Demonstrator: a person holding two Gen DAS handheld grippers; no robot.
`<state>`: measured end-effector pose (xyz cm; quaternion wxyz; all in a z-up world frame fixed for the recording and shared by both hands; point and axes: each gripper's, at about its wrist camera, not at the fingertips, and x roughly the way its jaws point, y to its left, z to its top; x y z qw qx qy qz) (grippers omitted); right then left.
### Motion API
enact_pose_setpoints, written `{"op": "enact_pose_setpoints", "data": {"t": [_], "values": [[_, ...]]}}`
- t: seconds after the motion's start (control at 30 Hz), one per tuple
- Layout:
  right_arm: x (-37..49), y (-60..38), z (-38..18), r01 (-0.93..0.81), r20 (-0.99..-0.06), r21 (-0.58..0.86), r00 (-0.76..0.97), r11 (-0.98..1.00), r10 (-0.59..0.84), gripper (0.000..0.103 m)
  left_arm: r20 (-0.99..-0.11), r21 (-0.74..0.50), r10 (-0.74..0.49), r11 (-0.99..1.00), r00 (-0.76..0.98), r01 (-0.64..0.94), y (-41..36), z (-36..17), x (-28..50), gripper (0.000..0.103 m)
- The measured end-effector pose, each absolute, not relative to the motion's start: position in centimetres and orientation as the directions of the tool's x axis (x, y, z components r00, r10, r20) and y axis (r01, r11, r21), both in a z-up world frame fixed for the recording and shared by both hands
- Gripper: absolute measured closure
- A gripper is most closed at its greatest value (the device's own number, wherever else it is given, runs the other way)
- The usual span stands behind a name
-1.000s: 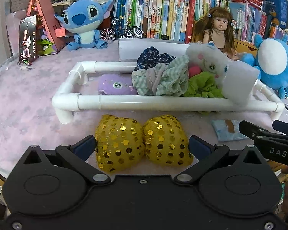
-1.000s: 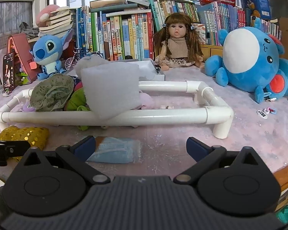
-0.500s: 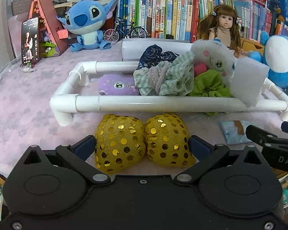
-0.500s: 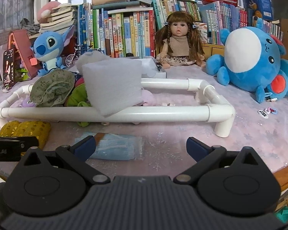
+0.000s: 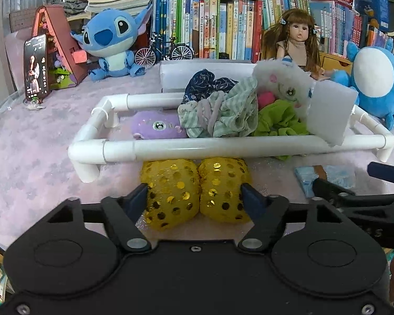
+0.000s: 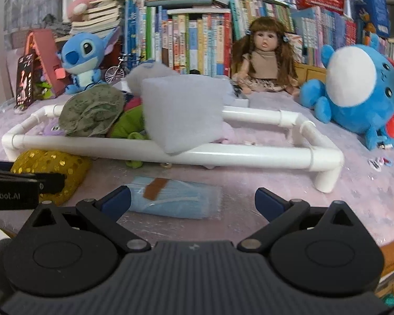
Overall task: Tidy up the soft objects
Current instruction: 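Move the left tool to the gold sequin pillow while the right tool approaches the blue mask pack, then close the left tool on the gold sequin pillow while the right tool closes on the blue mask pack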
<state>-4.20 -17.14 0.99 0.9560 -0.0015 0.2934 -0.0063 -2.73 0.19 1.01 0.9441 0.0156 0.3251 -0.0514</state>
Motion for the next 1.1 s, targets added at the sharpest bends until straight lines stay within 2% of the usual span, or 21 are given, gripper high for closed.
{"op": "enact_pose_setpoints", "data": {"t": [0.17,0.5,0.67,0.7,0.77,0.83,0.9,0.97,1.1], "values": [[-3.7,-15.9,0.7,-0.013,-0.563,-0.040,0.827,0.999,-0.012,0.000,-0.603,0.006,-0.085,0.994,0.793,0.112,0.3,1.4,-3.2,0.044],[-3.1,-14.9,0.0,0.012,-0.579,-0.014,0.815,1.000,-0.017,0.000,-0.593,-0.005,-0.094,0.994,0.800,0.113,0.7,2.1,-4.1,0.052],[-3.4,-15.0,0.2,0.013,-0.574,0.014,0.819,1.000,-0.002,0.014,-0.588,-0.003,-0.096,0.993,0.803,0.117,0.8,2.4,-4.4,0.053],[-3.4,-15.0,0.3,0.011,-0.575,0.018,0.818,1.000,0.001,0.015,-0.587,0.005,-0.094,0.993,0.804,0.119,0.8,2.3,-4.5,0.051],[-3.5,-15.1,0.3,0.006,-0.578,0.029,0.816,1.000,0.012,0.016,-0.575,0.017,-0.077,0.994,0.814,0.106,0.6,2.1,-4.6,0.033],[-3.5,-15.2,0.3,0.005,-0.577,0.030,0.816,1.000,0.013,0.016,-0.569,0.032,-0.058,0.995,0.820,0.093,0.4,1.9,-4.5,0.022],[-3.5,-15.1,0.3,0.005,-0.577,0.028,0.817,1.000,0.012,0.016,-0.555,0.053,-0.045,0.995,0.831,0.088,0.1,1.8,-4.5,0.021],[-3.6,-15.1,0.3,0.008,-0.575,0.031,0.818,0.999,0.011,0.016,-0.553,0.070,-0.035,0.994,0.832,0.089,-0.1,1.6,-4.3,0.015],[-3.6,-15.2,0.4,0.012,-0.572,0.038,0.820,0.999,0.012,0.016,-0.571,0.040,-0.037,0.996,0.820,0.073,0.1,1.1,-3.5,0.010]]}}
